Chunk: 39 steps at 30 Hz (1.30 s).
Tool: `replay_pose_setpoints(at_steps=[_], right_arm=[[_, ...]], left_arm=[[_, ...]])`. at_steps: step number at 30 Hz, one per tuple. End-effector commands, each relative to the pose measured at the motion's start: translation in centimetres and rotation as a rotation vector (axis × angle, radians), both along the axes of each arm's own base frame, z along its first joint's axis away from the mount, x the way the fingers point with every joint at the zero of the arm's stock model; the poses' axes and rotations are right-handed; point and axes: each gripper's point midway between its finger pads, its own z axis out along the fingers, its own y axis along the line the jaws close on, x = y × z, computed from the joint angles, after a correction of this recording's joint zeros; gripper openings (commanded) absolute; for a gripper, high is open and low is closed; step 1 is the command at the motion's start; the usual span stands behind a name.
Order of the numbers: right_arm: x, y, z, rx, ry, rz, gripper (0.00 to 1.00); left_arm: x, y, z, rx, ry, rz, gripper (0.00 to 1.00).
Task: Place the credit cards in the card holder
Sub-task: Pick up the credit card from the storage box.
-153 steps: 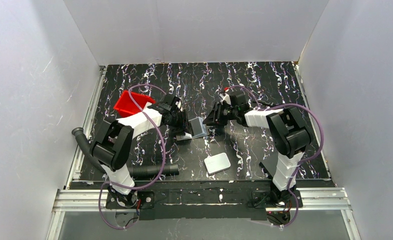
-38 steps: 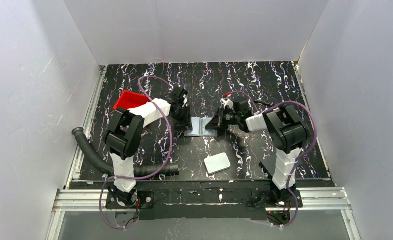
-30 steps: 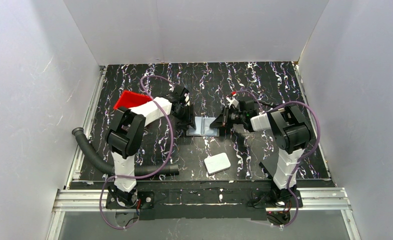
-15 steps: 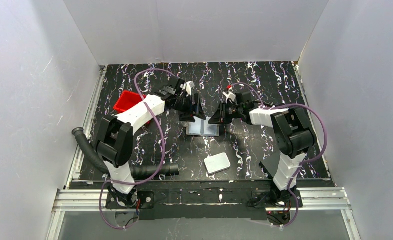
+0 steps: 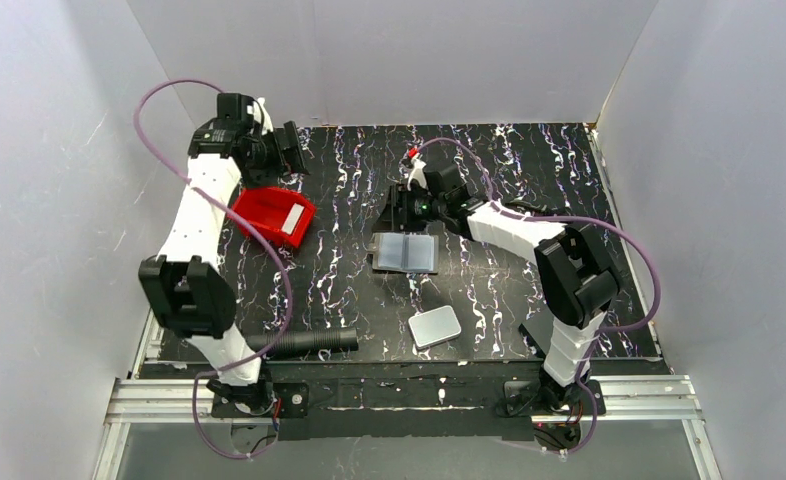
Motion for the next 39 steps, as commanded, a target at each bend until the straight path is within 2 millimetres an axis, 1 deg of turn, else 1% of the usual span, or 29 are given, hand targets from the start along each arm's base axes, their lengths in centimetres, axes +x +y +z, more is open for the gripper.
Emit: replay_pose_setpoints(at_steps=[1, 2, 6, 9, 12, 17, 19, 22, 28, 31, 34, 36, 39], right_arm=[[0.1, -0.4, 2.1, 0.015, -0.048, -0.007, 0.64], [-0.2, -0.9, 2.1, 0.011, -0.049, -0.007, 0.64], [-0.7, -3.2, 3.0, 0.015, -0.065, -0.034, 0.64], [-0.7, -5.0, 3.4, 0.022, -0.068, -0.055, 0.64], [-0.8, -5.8, 4.0, 0.033, -0.077, -0.06, 0.64], [-1.0, -6.1, 4.8, 0.04, -0.094, -0.053, 0.64], [-1.0, -6.2, 5.0, 0.045, -0.1, -0.05, 0.64], [-1.0, -6.2, 5.0, 0.049, -0.1, -0.049, 0.63], [-1.2, -6.1, 5.0, 0.056, -0.098, -0.043, 0.63], [-1.2, -6.2, 4.9, 0.056, -0.098, -0.043, 0.62], [-1.3, -6.2, 4.7, 0.056, -0.096, -0.043, 0.62], [-1.3, -6.2, 4.7, 0.057, -0.095, -0.044, 0.62], [-1.2, -6.1, 4.7, 0.063, -0.094, -0.045, 0.61]], left_arm=[[-0.5, 3.5, -5.7, 0.207, 0.185, -0.065, 0.98], [-0.1, 3.7, -6.4, 0.222, 0.199, -0.064, 0.98], [0.7, 4.4, -8.9, 0.261, 0.255, -0.075, 0.98], [0.9, 3.7, -10.4, 0.213, 0.299, -0.107, 0.97], [1.4, 3.4, -11.9, 0.175, 0.323, -0.119, 0.97], [2.0, 2.9, -13.6, 0.117, 0.338, -0.137, 0.98], [2.2, 2.3, -14.1, 0.08, 0.339, -0.152, 0.98], [2.6, 2.0, -14.8, 0.061, 0.345, -0.155, 0.98], [2.5, 2.1, -16.0, 0.067, 0.366, -0.155, 0.98], [2.4, 1.8, -16.6, 0.05, 0.38, -0.163, 0.98], [2.2, 1.5, -16.9, 0.032, 0.392, -0.166, 0.98], [2.2, 1.2, -16.8, 0.013, 0.386, -0.17, 0.98], [2.2, 0.8, -16.4, -0.007, 0.37, -0.165, 0.95]])
